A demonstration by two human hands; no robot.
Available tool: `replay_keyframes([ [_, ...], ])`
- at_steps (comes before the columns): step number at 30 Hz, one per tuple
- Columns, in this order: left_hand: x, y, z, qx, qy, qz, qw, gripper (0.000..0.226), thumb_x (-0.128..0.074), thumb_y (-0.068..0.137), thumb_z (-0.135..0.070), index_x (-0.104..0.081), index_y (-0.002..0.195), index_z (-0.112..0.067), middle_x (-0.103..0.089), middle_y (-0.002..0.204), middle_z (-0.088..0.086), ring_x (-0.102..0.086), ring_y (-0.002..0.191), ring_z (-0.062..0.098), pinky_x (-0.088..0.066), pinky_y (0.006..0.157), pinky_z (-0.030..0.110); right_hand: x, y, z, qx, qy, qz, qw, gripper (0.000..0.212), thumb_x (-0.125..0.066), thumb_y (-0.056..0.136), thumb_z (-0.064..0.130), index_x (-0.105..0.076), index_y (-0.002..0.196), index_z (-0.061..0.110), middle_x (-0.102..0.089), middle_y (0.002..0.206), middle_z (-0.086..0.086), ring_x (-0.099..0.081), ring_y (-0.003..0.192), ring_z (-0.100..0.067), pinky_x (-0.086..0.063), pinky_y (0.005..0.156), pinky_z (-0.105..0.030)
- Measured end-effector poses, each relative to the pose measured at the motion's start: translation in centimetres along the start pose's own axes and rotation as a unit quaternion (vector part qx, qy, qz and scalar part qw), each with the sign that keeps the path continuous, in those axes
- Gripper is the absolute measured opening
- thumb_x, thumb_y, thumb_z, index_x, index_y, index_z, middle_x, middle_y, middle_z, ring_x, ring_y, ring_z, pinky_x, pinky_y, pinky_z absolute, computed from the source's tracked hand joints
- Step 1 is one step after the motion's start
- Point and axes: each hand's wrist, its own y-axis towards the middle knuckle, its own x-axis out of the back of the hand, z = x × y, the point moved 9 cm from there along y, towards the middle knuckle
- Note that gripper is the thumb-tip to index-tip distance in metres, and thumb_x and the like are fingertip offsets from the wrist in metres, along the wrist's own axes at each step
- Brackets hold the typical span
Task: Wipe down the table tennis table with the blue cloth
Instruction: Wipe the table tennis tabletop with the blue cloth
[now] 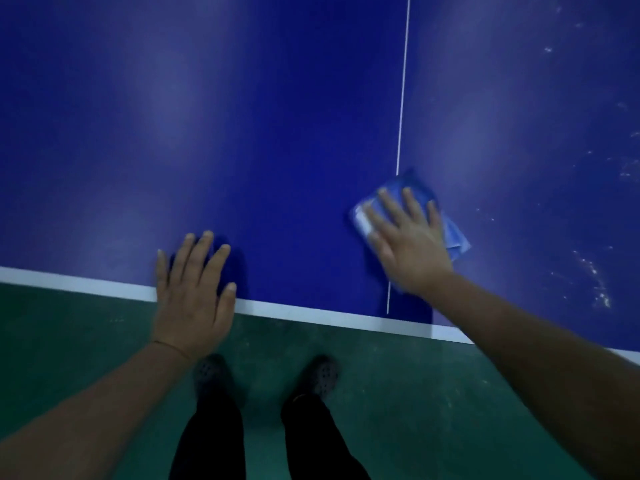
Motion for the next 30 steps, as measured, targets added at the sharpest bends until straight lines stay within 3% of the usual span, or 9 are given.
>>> replay_keyframes([
  [3, -0.9, -0.1, -0.6, -0.019, 0.017, 0.025, 0.999, 0.062, -0.031, 0.096, -0.04, -0.045, 0.144, -0.005, -0.033, 0.157, 0.015, -0.024, 0.148, 0.031, -0.008, 0.12, 0.059, 0.1, 0.9, 3.1, -0.113, 0.027, -0.025, 0.993, 0.056, -0.021, 0.1, 0.046, -0.032, 0.154, 0.034, -0.022, 0.165, 0.001, -0.013, 0.152, -0.035, -0.007, 0.118, -0.064],
  [6, -1.3, 0.0, -0.3, -0.003, 0.021, 0.034, 0.999, 0.065, -0.031, 0.095, -0.043, -0.041, 0.147, -0.007, -0.029, 0.159, 0.013, -0.021, 0.149, 0.028, -0.006, 0.12, 0.058, -1.6, -2.7, 12.7, 0.131, 0.026, 0.014, 0.991, 0.051, -0.026, 0.103, 0.048, -0.031, 0.153, 0.038, -0.026, 0.164, 0.003, -0.016, 0.152, -0.034, -0.005, 0.12, -0.063],
  [8, -1.3, 0.1, -0.4, 0.007, 0.013, 0.031, 0.999, 0.066, -0.03, 0.095, -0.044, -0.039, 0.148, -0.007, -0.027, 0.161, 0.012, -0.018, 0.15, 0.028, -0.005, 0.12, 0.058, -2.0, -6.2, 11.3, 0.183, 0.023, 0.025, 0.983, 0.049, -0.028, 0.105, 0.05, -0.03, 0.153, 0.041, -0.027, 0.163, 0.006, -0.019, 0.151, -0.03, -0.006, 0.121, -0.059],
  [12, -1.1, 0.8, -3.7, -0.02, -0.011, 0.014, 1.0, 0.064, -0.032, 0.095, -0.043, -0.038, 0.148, -0.008, -0.026, 0.161, 0.012, -0.017, 0.15, 0.029, -0.004, 0.12, 0.058, -1.1, -10.0, -5.6, -0.099, -0.008, 0.018, 0.995, 0.054, -0.023, 0.102, 0.043, -0.04, 0.152, 0.03, -0.028, 0.163, -0.003, -0.023, 0.149, -0.039, -0.018, 0.116, -0.062],
  [17, -3.2, 3.3, -10.8, -0.05, -0.003, 0.074, 0.996, 0.067, -0.025, 0.095, -0.047, -0.035, 0.152, -0.012, -0.02, 0.164, 0.007, -0.011, 0.152, 0.024, -0.004, 0.121, 0.057, -0.3, -15.3, -16.6, -0.483, 0.083, 0.0, 0.872, 0.063, -0.003, 0.098, 0.051, -0.009, 0.158, 0.037, 0.0, 0.168, 0.006, 0.002, 0.154, -0.029, -0.003, 0.12, -0.062],
  [19, -4.3, 3.9, -11.9, -0.041, 0.018, 0.099, 0.994, 0.07, -0.016, 0.095, -0.049, -0.024, 0.156, -0.015, -0.007, 0.166, 0.004, 0.0, 0.153, 0.021, 0.002, 0.122, 0.054, -0.4, -12.0, -12.6, -0.449, 0.067, -0.006, 0.891, 0.065, -0.01, 0.095, 0.045, -0.018, 0.158, 0.032, -0.009, 0.168, -0.001, -0.006, 0.153, -0.036, -0.006, 0.118, -0.064],
  [22, -4.8, 3.9, -11.8, -0.027, 0.028, 0.1, 0.994, 0.07, -0.014, 0.096, -0.049, -0.022, 0.156, -0.014, -0.005, 0.165, 0.004, 0.003, 0.153, 0.021, 0.003, 0.122, 0.054, -1.2, -5.9, -2.5, -0.179, 0.029, -0.004, 0.983, 0.055, -0.021, 0.102, 0.044, -0.031, 0.154, 0.032, -0.022, 0.165, 0.001, -0.015, 0.152, -0.035, -0.009, 0.118, -0.062],
  [24, -4.8, 3.9, -11.7, -0.026, 0.025, 0.1, 0.994, 0.069, -0.017, 0.097, -0.048, -0.025, 0.155, -0.013, -0.01, 0.165, 0.006, 0.0, 0.153, 0.023, 0.0, 0.122, 0.054, -1.6, -5.1, -1.7, -0.102, 0.023, 0.008, 0.995, 0.053, -0.015, 0.104, 0.051, -0.027, 0.154, 0.038, -0.019, 0.165, 0.007, -0.01, 0.153, -0.029, -0.007, 0.121, -0.059],
  [30, -4.9, 4.1, -11.9, -0.04, 0.028, 0.074, 0.996, 0.064, -0.025, 0.097, -0.043, -0.034, 0.151, -0.008, -0.022, 0.162, 0.013, -0.014, 0.151, 0.029, -0.008, 0.119, 0.058, -1.0, -10.6, -13.1, -0.393, 0.048, -0.009, 0.918, 0.06, -0.015, 0.098, 0.048, -0.024, 0.156, 0.036, -0.016, 0.167, 0.003, -0.01, 0.153, -0.031, -0.011, 0.119, -0.063],
])
